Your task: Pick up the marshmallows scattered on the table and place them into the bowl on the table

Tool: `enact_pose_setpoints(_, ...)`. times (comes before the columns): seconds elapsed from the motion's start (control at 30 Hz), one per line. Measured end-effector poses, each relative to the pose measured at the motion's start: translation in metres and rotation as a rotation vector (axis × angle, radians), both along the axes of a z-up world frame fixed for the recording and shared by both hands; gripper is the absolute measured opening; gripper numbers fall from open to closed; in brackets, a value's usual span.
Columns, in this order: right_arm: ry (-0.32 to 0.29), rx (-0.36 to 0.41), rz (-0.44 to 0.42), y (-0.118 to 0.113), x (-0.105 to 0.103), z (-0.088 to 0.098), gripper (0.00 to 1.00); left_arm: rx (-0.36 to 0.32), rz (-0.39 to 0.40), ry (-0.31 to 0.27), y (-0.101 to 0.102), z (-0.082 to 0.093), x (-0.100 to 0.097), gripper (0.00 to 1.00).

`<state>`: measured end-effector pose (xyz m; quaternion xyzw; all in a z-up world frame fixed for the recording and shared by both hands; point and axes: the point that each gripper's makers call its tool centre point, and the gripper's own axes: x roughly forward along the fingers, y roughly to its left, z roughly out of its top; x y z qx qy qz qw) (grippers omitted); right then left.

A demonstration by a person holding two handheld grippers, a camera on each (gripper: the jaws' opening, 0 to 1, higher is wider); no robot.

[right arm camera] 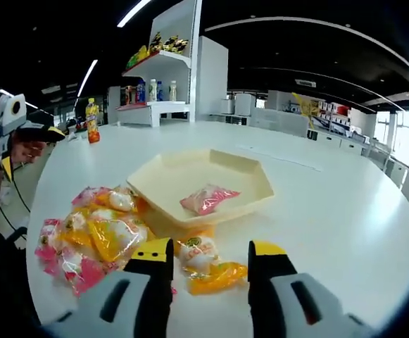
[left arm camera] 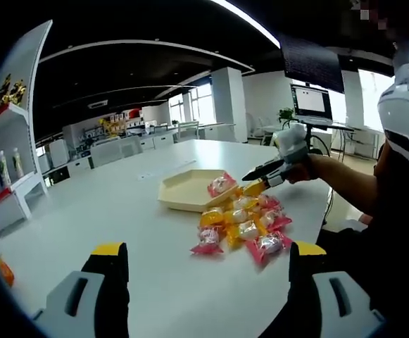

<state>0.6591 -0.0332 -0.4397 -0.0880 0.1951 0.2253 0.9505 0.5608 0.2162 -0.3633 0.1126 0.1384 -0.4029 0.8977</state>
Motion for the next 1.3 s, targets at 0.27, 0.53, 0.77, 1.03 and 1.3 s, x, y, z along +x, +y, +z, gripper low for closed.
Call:
enact_pose_setpoints(0.27, -0.001, 0.002, 0.002, -0.0016, 0.0021, -0.0015, 0.31, -0.003, 0.007, 0.000, 0.0011, 0.0001, 0.0034, 0.94)
enact_pose_setpoints(0.53, -0.010, -0.019, 0.021, -0.0002, 0.0033, -0.0018, 0.28, 0.000, 0.018, 0.004, 0.0053, -0.0014, 0.0057, 0.93)
enact_pose_setpoints(0.77, -0.023, -0.030, 0.030, 0.0025, 0.0029, -0.0024, 0.24, -0.002, 0.005, 0.003, 0.0026, 0.0000, 0.0031, 0.93)
enact_pose_setpoints(1.03, -0.016, -0.015, 0.022, 0.0023, 0.0027, -0.0023, 0.18, -0.001, 0.012, -0.005, 0.0036, 0.0027, 0.0036, 0.93)
enact_pose_setpoints(1.3, -0.014, -0.011, 0.009, -0.0024, 0.0015, -0.0009, 0.16, 0.001, 0.010, -0.016, 0.0029, 0.0082, 0.0029, 0.93)
